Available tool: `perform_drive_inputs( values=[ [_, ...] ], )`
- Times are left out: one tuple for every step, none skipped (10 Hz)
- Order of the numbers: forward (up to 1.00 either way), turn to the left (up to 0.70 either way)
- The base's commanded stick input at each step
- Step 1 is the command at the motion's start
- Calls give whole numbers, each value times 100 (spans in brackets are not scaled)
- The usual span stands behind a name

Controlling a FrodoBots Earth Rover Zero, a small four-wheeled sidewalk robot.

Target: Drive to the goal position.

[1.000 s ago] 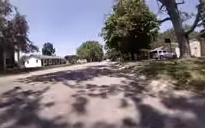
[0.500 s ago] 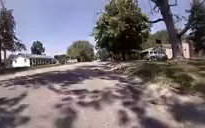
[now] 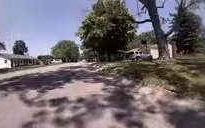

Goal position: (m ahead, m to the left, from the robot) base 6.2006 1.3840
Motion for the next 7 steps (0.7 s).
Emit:
perform_drive_inputs(
  values=[
    [70, 0],
    [70, 0],
    [70, 0],
    [70, 0],
    [70, 0],
    [70, 0],
    [70, 0]
  ],
)
